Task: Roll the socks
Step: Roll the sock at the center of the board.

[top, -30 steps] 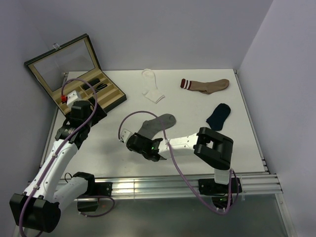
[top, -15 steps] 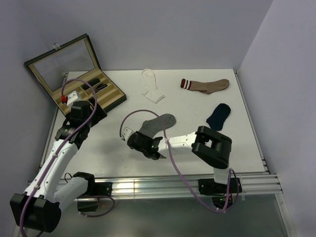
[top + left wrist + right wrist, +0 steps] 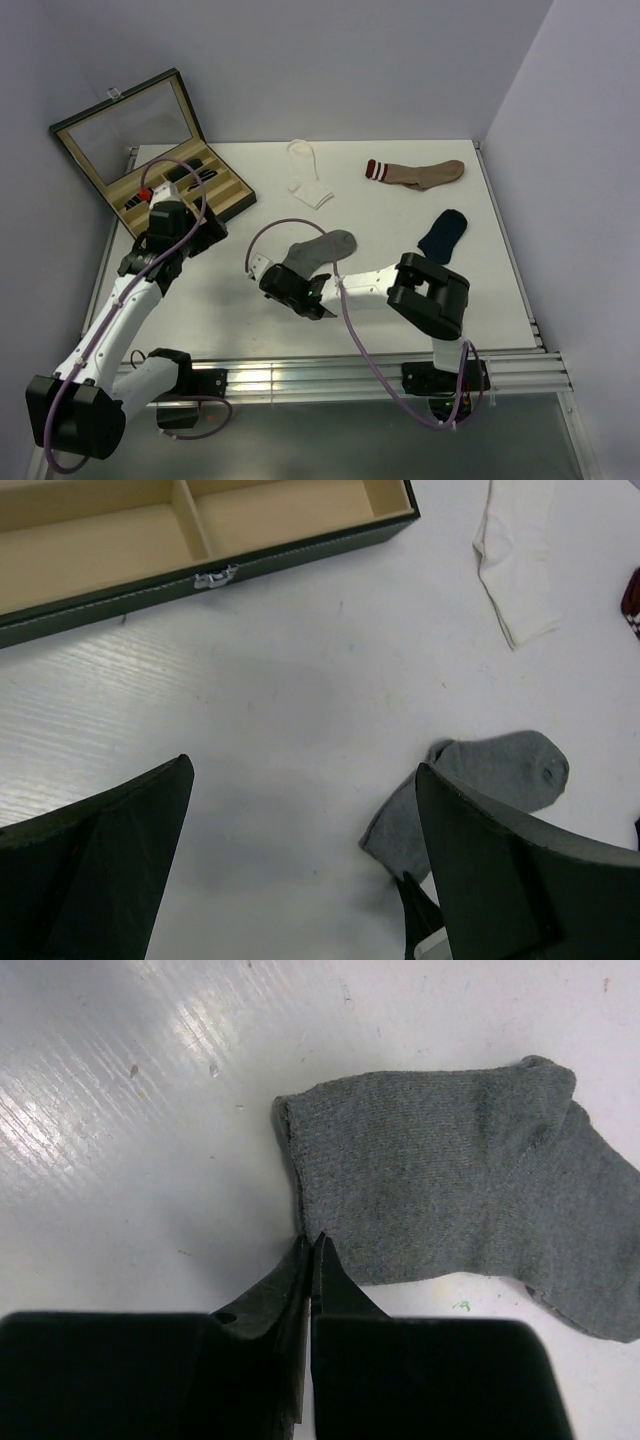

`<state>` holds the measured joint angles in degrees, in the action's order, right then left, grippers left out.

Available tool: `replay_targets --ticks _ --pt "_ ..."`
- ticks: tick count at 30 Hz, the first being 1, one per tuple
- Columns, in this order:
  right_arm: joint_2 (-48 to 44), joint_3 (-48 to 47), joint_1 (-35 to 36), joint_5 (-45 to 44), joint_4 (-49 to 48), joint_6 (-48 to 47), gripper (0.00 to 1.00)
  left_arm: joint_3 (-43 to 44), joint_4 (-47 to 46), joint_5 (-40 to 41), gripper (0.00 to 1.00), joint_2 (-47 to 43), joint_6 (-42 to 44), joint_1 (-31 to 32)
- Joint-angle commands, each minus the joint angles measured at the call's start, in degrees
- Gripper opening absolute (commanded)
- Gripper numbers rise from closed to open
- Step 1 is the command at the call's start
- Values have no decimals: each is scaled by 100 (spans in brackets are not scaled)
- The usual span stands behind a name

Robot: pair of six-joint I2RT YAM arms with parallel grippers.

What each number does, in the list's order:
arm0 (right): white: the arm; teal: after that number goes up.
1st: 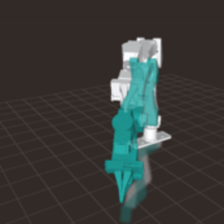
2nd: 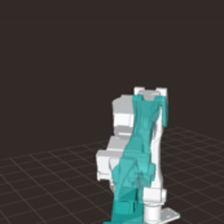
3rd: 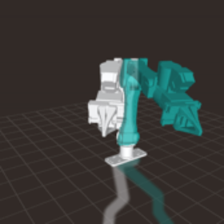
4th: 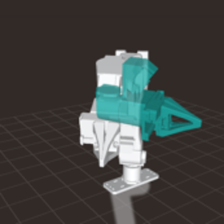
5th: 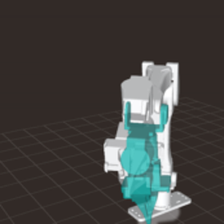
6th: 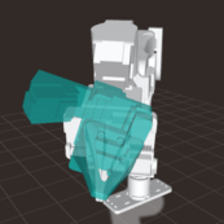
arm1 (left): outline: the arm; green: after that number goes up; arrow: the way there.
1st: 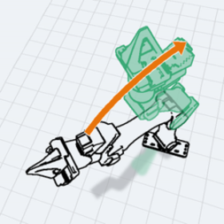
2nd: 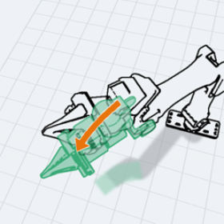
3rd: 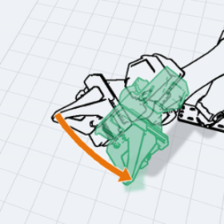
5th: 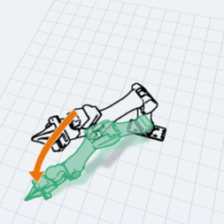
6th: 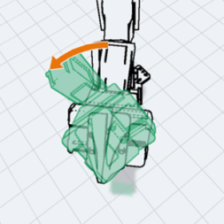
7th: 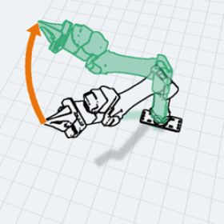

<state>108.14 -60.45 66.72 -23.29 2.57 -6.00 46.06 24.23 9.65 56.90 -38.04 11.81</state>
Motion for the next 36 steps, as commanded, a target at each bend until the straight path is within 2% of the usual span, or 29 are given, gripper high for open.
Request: replay_targets --ticks 1,8,12,17,23,28,36 --pt "-151 41 -290 544 262 275 0 -10 -322 -595 100 84 131 5" --pt "-486 50 -888 1642 191 591 0 -185 -427 -1053 99 303 -159 207" --pt "-574 15 -1231 2293 165 942 0 -466 -603 -1053 99 470 -502 611" --pt "-575 -3 -1783 3564 86 1320 0 -686 -919 -1061 99 778 -950 1059" --pt "-425 103 -2470 5051 -239 1970 0 -748 -1218 -1097 99 1173 -1223 1314" --pt "-188 86 -2804 5668 -467 2313 0 -766 -1386 -1114 99 1419 -1442 1429" --pt "119 15 -2980 5853 -485 2489 0 -643 -1596 -1211 98 2070 -1820 1499"
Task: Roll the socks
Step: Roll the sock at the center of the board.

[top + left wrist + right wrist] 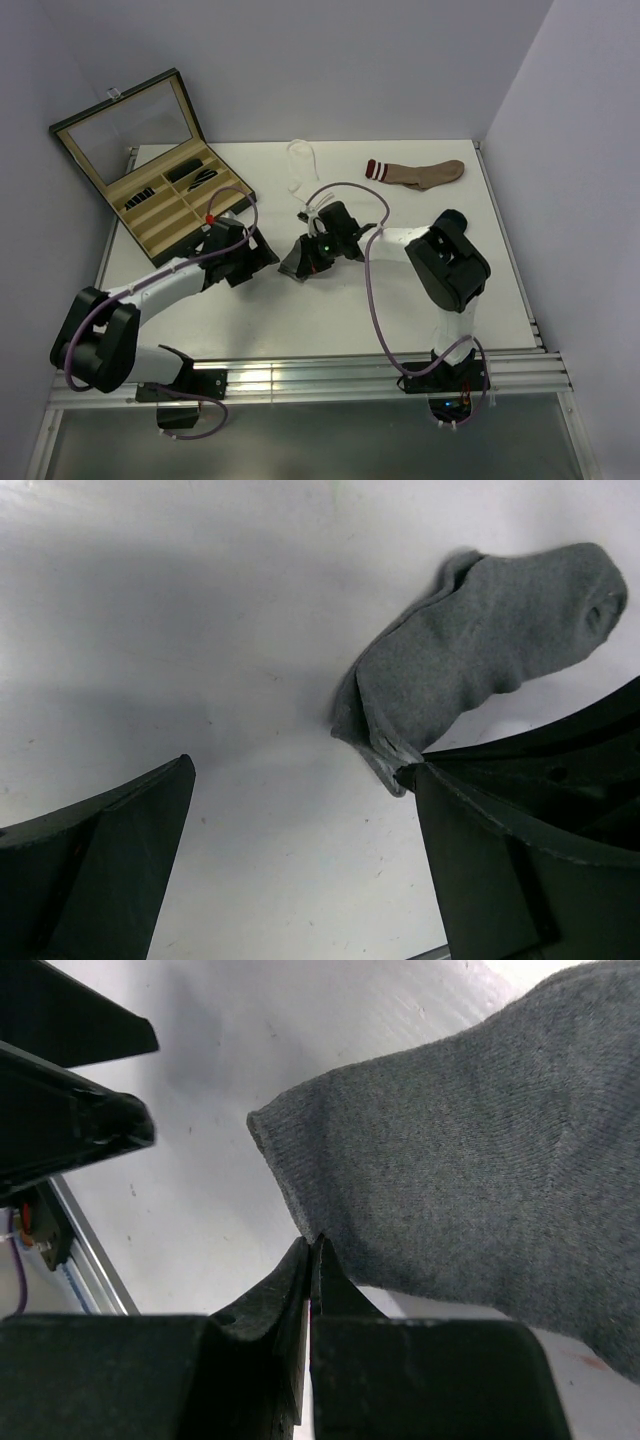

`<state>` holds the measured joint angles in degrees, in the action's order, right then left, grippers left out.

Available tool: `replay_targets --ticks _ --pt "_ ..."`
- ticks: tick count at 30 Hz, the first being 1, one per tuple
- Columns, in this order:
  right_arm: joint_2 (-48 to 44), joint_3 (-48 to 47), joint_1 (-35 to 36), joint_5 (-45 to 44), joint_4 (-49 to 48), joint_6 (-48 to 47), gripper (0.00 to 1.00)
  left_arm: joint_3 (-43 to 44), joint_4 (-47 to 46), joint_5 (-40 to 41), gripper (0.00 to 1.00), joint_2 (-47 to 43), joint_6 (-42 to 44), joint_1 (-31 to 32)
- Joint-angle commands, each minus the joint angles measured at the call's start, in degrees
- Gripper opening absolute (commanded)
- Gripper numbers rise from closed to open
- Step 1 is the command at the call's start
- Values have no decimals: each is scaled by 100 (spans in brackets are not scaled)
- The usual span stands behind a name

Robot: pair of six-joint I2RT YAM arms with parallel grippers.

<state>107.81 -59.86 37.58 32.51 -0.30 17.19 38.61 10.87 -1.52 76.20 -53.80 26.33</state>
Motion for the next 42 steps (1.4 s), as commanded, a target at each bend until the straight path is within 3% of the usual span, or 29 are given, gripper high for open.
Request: replay_targets --ticks 1,12,21,32,42 --pt "170 -52 -93 291 -208 179 0 120 -296 -120 97 236 -271 48" --pt "328 -61 -199 335 -357 434 0 147 -674 -209 84 720 -974 162" --pt "381 -79 -199 326 -384 496 0 147 -929 125 66 1045 -1554 417" --pt "381 -35 -199 335 -445 505 0 234 -956 582 52 1327 -1765 496" --pt "320 9 -199 317 -489 470 0 331 -920 609 27 1494 -1792 523"
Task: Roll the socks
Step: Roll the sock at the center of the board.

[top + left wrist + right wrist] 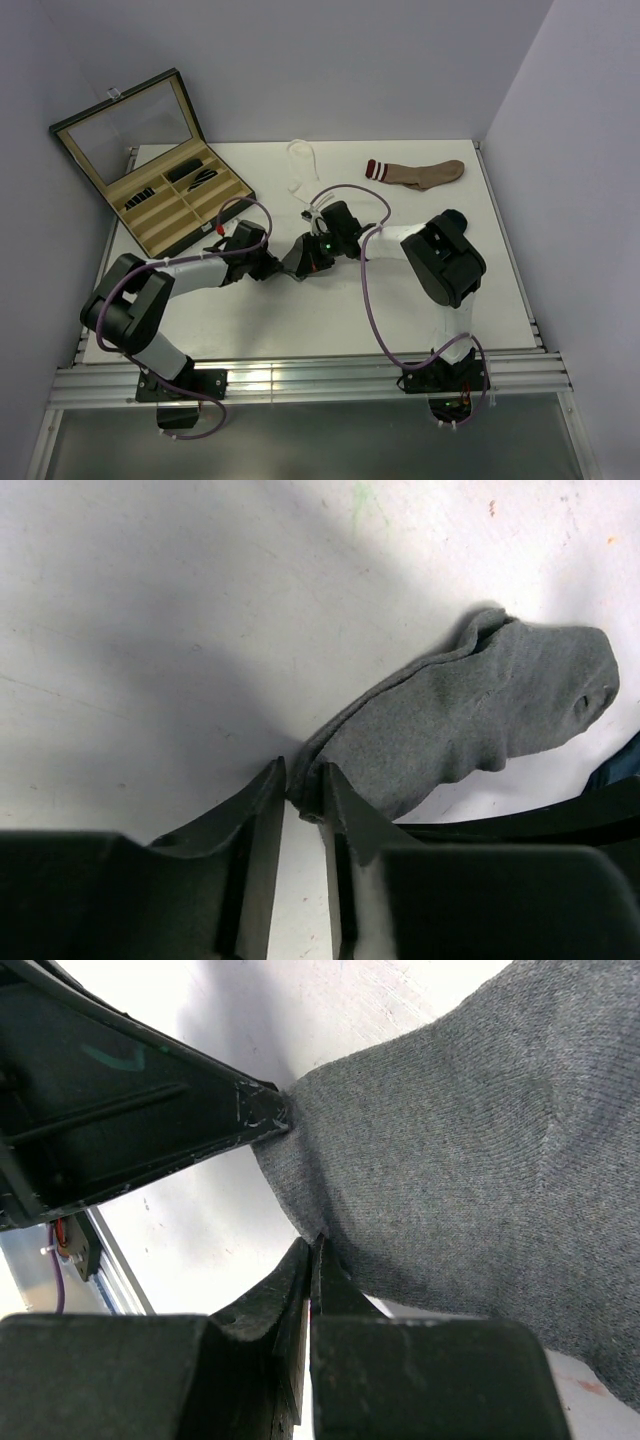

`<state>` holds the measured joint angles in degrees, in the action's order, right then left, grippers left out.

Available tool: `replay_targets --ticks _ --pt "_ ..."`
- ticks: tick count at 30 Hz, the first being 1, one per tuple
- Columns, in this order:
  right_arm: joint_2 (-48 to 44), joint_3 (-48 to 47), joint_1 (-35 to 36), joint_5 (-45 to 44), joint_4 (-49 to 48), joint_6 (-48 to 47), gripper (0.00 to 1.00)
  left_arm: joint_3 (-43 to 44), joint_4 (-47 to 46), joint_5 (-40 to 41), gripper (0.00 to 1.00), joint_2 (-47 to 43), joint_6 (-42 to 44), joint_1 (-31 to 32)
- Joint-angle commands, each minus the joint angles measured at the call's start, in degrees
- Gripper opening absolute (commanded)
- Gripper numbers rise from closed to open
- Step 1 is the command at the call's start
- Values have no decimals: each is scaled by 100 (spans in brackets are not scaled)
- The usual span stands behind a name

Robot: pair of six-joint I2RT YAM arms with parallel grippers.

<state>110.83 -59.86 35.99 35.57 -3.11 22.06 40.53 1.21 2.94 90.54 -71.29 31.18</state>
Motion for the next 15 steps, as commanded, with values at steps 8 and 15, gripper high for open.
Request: replay_targets --ticks 8,15 --pt "-43 35 -30 -24 -242 -71 2 314 221 190 6 42 -70 46" --pt "-640 491 101 -331 -681 -211 27 701 704 75 0 244 1 46"
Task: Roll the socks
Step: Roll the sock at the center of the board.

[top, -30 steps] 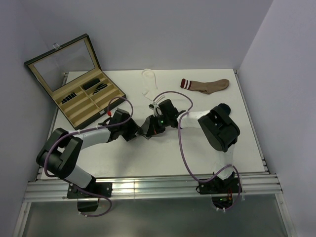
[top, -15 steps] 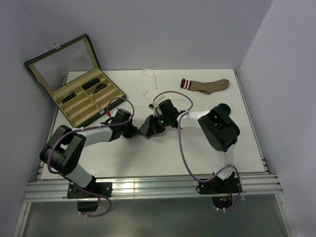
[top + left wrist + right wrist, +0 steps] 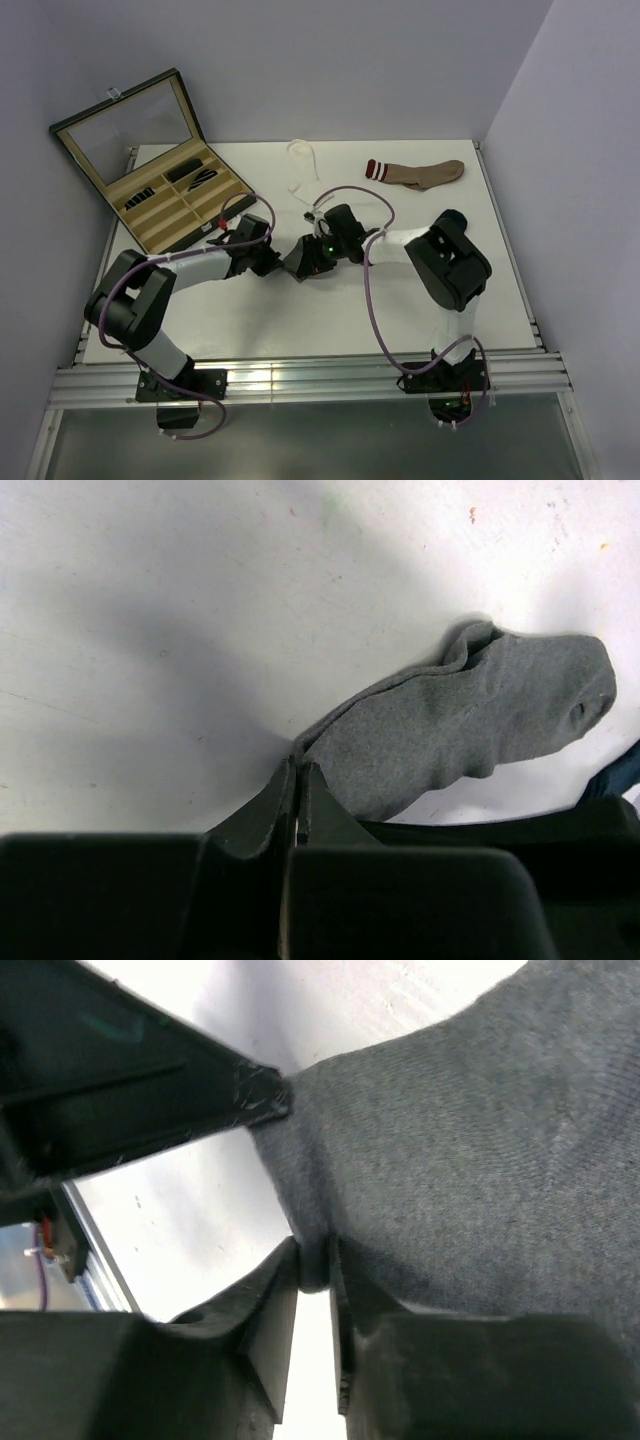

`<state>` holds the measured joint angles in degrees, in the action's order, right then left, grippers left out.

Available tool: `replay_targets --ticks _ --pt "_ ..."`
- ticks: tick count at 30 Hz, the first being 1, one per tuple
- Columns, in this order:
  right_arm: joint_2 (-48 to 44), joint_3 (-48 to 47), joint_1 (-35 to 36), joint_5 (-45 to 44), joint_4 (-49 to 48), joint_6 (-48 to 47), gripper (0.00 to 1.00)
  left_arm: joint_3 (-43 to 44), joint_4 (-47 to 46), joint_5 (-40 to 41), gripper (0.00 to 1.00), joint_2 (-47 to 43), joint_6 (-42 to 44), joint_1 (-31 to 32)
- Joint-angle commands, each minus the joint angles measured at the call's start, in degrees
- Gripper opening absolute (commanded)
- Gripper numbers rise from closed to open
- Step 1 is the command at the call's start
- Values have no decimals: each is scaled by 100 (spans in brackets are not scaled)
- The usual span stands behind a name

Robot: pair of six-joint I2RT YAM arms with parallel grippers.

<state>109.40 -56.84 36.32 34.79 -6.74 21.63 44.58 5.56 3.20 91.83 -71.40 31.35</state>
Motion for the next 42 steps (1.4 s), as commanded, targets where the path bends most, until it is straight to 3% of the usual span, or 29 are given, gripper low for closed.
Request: replay_targets --ticks 1,6,18,27,42 --pt "-569 243 95 -357 -362 -255 35 393 409 49 0 133 12 29" --pt "-1008 524 340 -1139 -512 -658 48 657 779 49 0 273 134 29" --pt "-1282 929 1562 -3846 -969 -1977 50 1141 1272 -65 0 502 328 20" --pt "-1062 982 1826 -4427 -1180 -2286 50 1176 1325 -39 0 476 407 2" --pt "-772 973 2152 -4559 -1215 -2470 46 1132 1325 -74 0 414 355 -77"
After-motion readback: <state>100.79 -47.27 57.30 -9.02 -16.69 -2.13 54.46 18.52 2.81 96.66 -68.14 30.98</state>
